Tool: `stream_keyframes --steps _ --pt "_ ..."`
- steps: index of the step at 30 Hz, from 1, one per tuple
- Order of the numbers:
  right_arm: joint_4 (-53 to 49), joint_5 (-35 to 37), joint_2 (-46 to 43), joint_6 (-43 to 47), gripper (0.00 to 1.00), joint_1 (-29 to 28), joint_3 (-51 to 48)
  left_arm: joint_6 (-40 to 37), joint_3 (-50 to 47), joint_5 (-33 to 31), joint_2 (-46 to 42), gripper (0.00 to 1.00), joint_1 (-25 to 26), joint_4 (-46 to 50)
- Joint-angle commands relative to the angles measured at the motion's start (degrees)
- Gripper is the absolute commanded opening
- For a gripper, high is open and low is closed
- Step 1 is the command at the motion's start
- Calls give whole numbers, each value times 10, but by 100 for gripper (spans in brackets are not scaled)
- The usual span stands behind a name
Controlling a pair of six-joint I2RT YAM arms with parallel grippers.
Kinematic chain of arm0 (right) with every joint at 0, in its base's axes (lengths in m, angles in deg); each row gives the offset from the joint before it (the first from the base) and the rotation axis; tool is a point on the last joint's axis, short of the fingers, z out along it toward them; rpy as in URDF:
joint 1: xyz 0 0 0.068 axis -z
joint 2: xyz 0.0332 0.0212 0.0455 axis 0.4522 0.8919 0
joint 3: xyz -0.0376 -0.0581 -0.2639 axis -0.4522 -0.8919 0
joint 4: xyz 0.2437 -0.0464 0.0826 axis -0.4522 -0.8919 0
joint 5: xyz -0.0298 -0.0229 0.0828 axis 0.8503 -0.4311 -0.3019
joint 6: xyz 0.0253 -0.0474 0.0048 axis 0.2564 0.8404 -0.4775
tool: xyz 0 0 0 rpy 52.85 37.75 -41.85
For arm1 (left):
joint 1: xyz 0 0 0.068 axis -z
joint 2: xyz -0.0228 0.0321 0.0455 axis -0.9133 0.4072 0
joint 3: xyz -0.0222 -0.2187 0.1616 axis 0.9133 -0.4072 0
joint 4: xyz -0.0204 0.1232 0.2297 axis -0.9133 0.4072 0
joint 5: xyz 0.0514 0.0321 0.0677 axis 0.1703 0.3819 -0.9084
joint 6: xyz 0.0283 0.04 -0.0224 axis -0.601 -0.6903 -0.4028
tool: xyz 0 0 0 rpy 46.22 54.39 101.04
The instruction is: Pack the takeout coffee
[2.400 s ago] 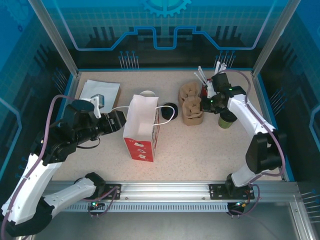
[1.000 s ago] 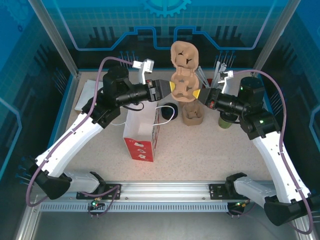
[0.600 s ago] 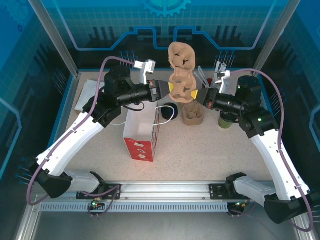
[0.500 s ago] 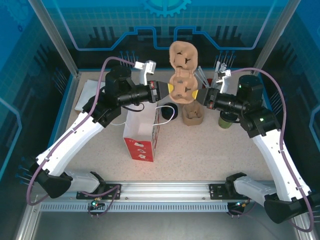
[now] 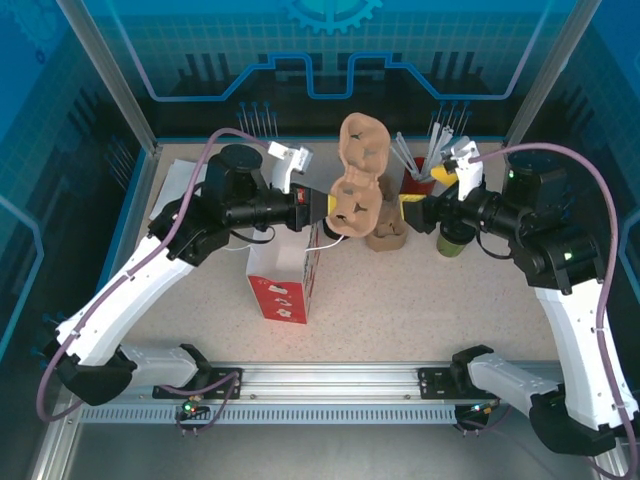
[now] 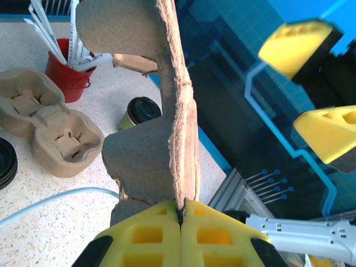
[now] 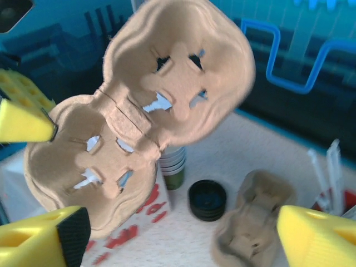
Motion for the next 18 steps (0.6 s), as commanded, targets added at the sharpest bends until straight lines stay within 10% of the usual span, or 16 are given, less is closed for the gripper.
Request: stream_keyframes --steps 1,18 --pt "-20 2 14 175 93 -28 27 -19 8 -8 -8 0 14 14" --pt "-81 224 160 329 81 -216 130 -21 4 -14 -4 1 30 9"
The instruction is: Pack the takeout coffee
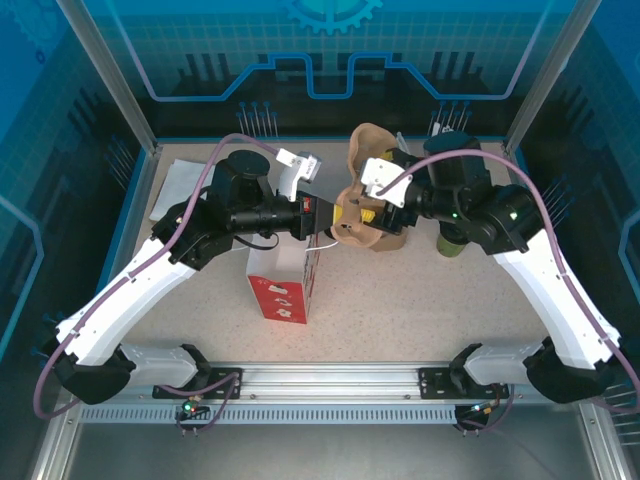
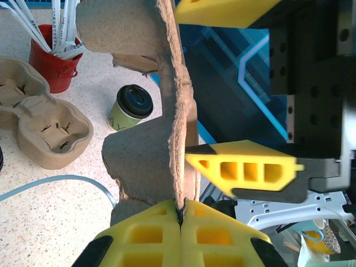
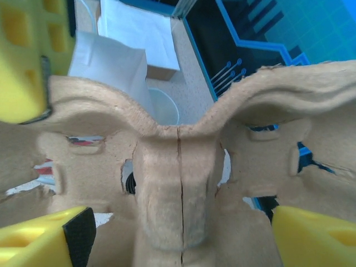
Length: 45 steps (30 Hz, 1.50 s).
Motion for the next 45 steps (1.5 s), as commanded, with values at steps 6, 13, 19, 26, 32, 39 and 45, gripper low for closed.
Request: stream_keyframes --steps 6,13,19,26,32,39,45 --pt "-34 16 39 -7 70 -18 44 -19 6 -11 -3 0 6 4" --pt "-40 -3 55 -24 54 -21 53 -20 9 -18 0 1 6 7" --pt "-50 -7 58 -32 42 -22 59 -21 11 -49 -10 15 6 27" --pt "-61 -3 74 -37 37 -26 79 -31 21 -93 -60 42 -18 91" --pt "-53 -13 100 -40 37 -36 120 4 -1 -88 -143 55 -142 178" --pt "20 -86 130 -90 36 -62 142 12 -77 5 -186 61 -285 233" --pt "96 -192 146 -190 35 -83 120 6 -154 72 -172 63 -303 183"
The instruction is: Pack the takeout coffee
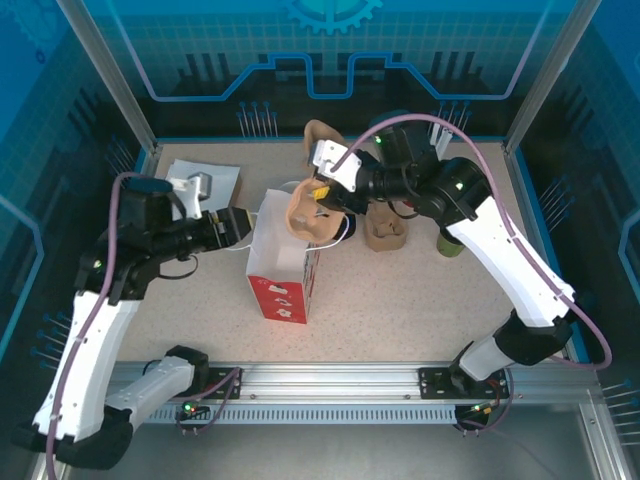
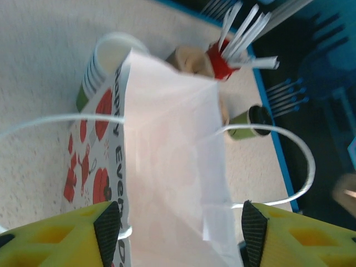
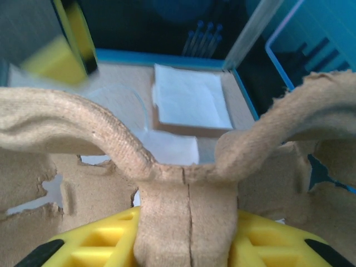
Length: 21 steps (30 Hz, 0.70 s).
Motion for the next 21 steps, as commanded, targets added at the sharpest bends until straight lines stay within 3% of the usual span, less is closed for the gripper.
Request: stream_keyframes --steps 1,8,16,21 --pt "74 -95 5 -91 34 -20 -14 -5 -28 57 14 64 -7 -9" --pt "171 -191 -3 -234 33 -26 -98 -32 -71 46 28 61 -6 -12" --pt "215 -230 -3 -376 34 -14 -157 -37 -121 54 17 36 -6 -41" --pt "217 -255 14 -430 33 -3 -177 -28 -136 56 1 30 -6 -57"
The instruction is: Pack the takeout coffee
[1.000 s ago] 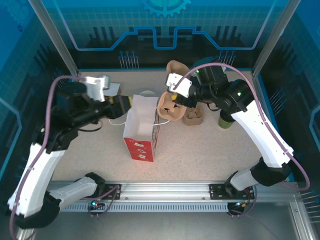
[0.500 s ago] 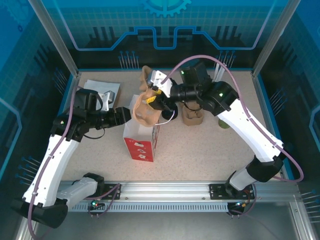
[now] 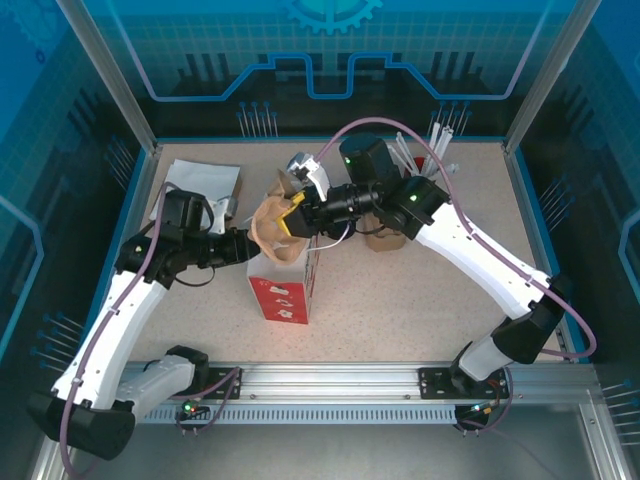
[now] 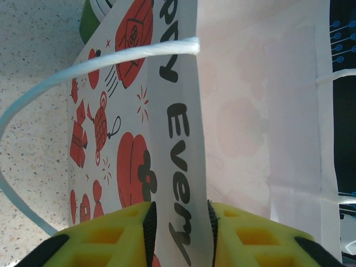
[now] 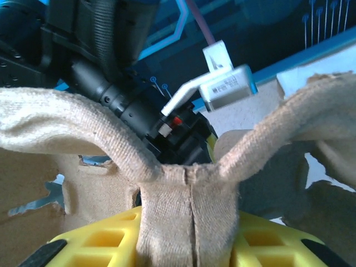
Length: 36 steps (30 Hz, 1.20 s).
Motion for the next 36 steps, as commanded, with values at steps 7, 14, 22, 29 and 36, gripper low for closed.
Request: stream_keyframes --steps 7,14,22,29,36 --pt "-4 -49 38 -61 32 12 -2 6 -6 28 -21 27 -4 -30" --pt "-27 -58 82 -36 32 16 28 7 -11 32 -23 25 -4 -35" --pt "-160 -4 113 77 31 38 86 -14 -13 -5 -26 33 -4 -6" --pt "-251 55 139 153 31 38 137 -17 -16 -9 -31 34 -4 -3" --pt "-293 131 163 186 31 19 164 -16 -17 -9 -31 32 -4 -1"
